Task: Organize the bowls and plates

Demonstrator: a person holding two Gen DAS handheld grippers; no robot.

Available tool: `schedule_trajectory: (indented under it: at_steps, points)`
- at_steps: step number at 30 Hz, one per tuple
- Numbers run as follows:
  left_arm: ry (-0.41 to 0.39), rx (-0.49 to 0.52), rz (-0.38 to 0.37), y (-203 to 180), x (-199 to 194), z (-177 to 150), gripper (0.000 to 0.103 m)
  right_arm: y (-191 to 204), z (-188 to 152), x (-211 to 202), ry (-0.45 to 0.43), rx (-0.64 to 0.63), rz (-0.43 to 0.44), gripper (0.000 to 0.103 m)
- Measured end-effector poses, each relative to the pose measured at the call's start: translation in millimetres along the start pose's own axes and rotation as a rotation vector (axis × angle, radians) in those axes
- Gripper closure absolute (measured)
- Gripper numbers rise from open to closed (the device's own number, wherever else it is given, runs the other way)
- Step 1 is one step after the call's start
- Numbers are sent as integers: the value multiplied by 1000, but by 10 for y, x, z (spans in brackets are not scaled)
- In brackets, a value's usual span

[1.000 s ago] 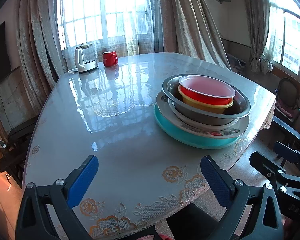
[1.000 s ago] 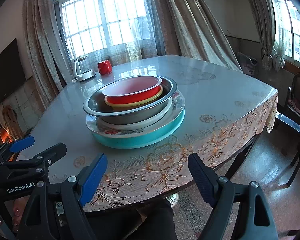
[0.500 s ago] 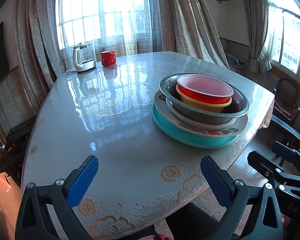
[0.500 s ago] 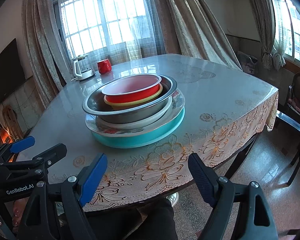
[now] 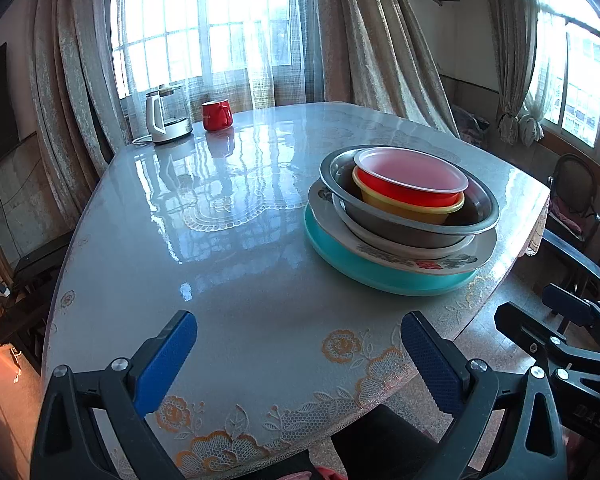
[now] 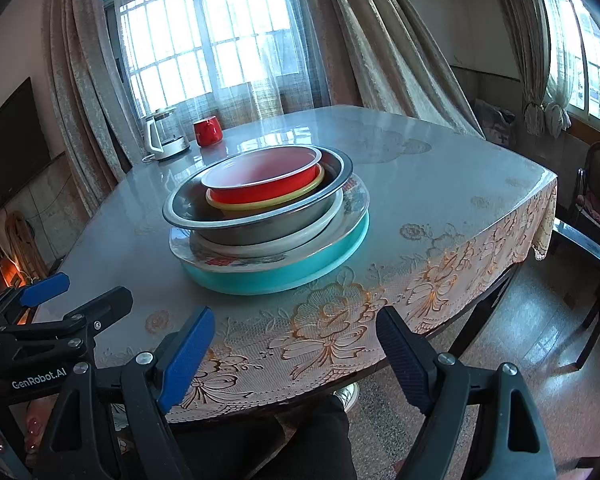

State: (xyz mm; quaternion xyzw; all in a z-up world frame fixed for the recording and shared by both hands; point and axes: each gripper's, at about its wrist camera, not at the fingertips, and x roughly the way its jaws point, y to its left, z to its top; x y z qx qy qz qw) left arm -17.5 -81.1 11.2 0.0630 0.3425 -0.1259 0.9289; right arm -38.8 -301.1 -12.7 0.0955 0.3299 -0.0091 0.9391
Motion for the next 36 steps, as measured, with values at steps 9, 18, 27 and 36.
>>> schedule_trajectory:
  at_steps: [9,18,27,36]
  points:
    - [1,8,-2,-23,6,-2,0,-18,4,11,2,10,-2,19]
    - [-1,13,-14,-40,-5,3,0,-18,4,21,4,10,0,19]
    - [4,11,-18,-41,4,-4,0,-13,-1,24,4,12,5,19]
    - [12,16,-23,-58,38,-8,0,-32,5,50,11,22,12,19]
